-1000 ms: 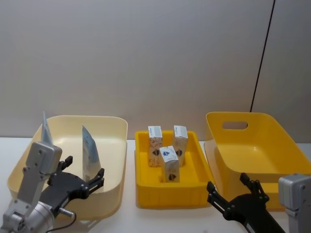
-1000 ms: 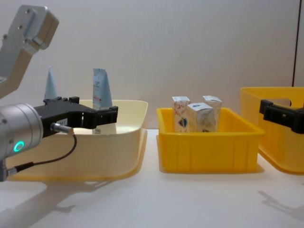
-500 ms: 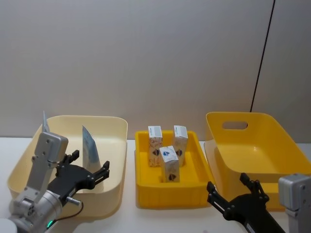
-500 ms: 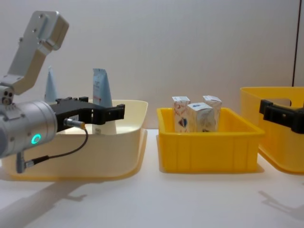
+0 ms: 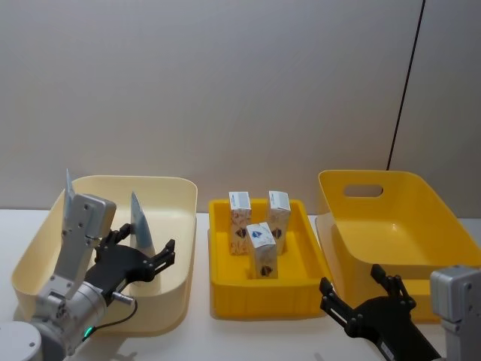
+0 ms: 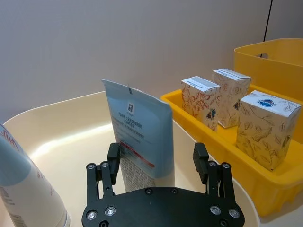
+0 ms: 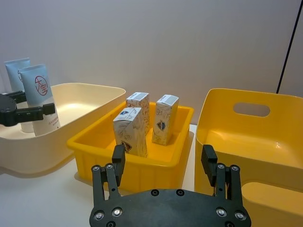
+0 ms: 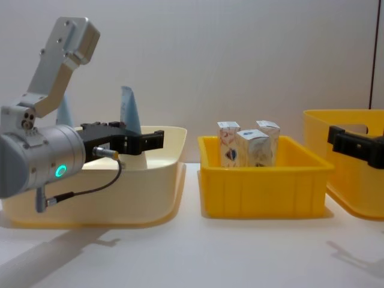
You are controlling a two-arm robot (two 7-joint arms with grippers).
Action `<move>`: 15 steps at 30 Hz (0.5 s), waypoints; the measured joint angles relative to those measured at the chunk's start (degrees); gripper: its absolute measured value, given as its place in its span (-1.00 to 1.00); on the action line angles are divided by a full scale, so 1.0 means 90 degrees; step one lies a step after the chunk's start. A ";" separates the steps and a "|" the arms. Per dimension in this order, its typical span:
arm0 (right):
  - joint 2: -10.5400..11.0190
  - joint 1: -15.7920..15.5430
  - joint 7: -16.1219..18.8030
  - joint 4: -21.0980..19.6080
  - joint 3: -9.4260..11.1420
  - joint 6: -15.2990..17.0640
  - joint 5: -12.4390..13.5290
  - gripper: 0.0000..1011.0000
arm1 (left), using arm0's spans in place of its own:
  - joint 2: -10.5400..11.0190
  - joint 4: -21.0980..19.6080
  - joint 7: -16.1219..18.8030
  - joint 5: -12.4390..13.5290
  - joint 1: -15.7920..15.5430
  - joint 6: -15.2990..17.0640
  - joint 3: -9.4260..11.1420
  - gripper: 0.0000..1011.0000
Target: Bimanual collaborative sorting of washing and personal care products
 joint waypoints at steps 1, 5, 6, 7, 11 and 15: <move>0.0000 0.0000 0.0000 0.0000 0.0000 0.0000 0.0000 0.99 | -0.0016 0.0030 -0.0002 0.0008 -0.0020 0.0000 0.0004 0.94; 0.0000 0.0000 0.0000 0.0000 0.0000 0.0000 0.0000 0.98 | -0.0045 0.0086 -0.0007 0.0025 -0.0059 0.0000 0.0009 0.73; 0.0000 0.0000 0.0000 0.0000 0.0000 0.0000 0.0000 0.98 | -0.0050 0.0094 -0.0009 0.0027 -0.0067 0.0000 0.0010 0.71; 0.0000 0.0000 0.0000 -0.0001 0.0000 0.0000 0.0000 0.99 | -0.0055 0.0103 -0.0009 0.0030 -0.0073 0.0000 0.0011 0.66; 0.0000 0.0000 0.0000 -0.0001 0.0000 0.0000 0.0000 0.99 | -0.0080 0.0145 -0.0014 0.0044 -0.0104 0.0000 0.0015 0.36; 0.0000 0.0000 0.0000 0.0000 0.0000 -0.0001 0.0000 0.98 | -0.0093 0.0175 -0.0017 0.0052 -0.0122 0.0000 0.0018 0.17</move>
